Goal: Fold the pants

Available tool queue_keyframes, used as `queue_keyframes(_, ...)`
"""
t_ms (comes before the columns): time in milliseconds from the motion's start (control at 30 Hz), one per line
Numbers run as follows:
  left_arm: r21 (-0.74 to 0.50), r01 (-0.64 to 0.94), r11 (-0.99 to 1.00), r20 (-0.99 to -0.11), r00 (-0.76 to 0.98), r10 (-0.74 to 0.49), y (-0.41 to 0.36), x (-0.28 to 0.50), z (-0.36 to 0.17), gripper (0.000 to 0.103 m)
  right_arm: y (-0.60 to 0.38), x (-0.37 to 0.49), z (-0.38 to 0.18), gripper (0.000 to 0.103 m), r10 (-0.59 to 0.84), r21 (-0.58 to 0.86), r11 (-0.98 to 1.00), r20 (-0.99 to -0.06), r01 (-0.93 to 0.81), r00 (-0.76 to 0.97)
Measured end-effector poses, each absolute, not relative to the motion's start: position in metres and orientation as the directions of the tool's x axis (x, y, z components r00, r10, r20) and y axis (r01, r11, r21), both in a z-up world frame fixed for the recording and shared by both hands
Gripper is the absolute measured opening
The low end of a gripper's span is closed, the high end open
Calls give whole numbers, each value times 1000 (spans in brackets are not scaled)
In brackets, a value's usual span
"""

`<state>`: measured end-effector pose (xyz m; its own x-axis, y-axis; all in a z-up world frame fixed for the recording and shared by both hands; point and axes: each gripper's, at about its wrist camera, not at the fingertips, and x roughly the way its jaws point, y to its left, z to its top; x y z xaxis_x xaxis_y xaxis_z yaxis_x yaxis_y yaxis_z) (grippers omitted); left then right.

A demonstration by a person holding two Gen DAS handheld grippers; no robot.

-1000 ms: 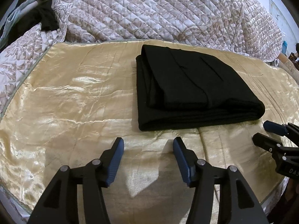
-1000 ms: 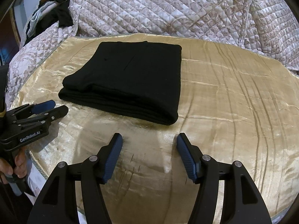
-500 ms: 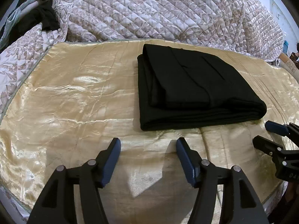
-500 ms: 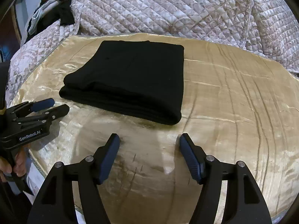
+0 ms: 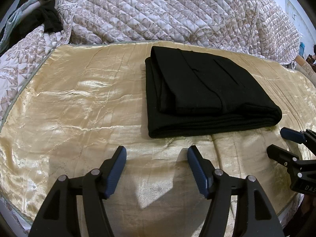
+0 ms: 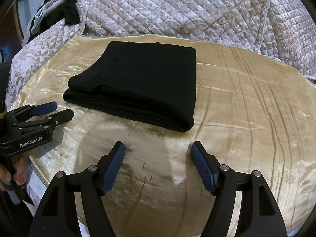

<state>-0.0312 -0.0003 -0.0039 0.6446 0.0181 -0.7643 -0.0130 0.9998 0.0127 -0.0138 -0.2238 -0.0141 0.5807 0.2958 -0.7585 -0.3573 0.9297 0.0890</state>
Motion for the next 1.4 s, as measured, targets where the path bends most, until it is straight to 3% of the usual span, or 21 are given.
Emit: queue_keyframes(1400,22,-11,1000,-770,637,24,-2,-31,-8,76,-221,-14,-15,73,289,77,930,-759,-360,583)
